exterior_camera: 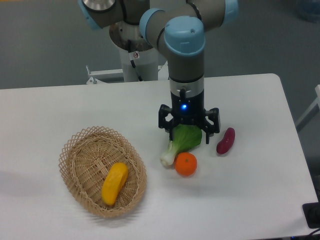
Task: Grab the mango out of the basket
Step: 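Open the gripper and lift it away from the purple sweet potato, then move the open gripper over the basket above the yellow mango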
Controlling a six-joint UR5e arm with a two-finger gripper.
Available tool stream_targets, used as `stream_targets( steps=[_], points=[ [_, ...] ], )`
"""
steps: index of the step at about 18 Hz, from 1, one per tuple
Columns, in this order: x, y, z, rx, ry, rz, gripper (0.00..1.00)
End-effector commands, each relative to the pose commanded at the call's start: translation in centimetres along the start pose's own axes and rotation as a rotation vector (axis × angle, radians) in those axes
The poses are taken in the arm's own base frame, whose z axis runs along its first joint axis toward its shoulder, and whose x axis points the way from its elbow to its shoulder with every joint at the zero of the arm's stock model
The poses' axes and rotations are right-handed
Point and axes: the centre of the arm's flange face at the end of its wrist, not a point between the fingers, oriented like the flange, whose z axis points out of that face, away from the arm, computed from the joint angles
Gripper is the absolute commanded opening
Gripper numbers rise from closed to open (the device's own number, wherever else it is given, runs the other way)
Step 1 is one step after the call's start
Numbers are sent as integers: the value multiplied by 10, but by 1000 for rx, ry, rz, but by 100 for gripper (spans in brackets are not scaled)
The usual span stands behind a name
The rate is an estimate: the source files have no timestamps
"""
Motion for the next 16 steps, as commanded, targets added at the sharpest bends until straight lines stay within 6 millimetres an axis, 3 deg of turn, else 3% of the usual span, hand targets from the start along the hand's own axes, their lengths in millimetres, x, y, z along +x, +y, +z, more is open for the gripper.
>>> stream_targets(
  steps=[2, 5, 10, 13, 16],
  points=[
    [12, 4, 8, -7, 23, -12, 100],
    [40, -7, 19, -17, 45, -67, 100],
    [90, -29, 56, -42, 79, -111, 100],
    [110, -40, 72, -25, 86, -80, 100],
    [128, -42, 105, -60, 110, -50, 100]
  ],
)
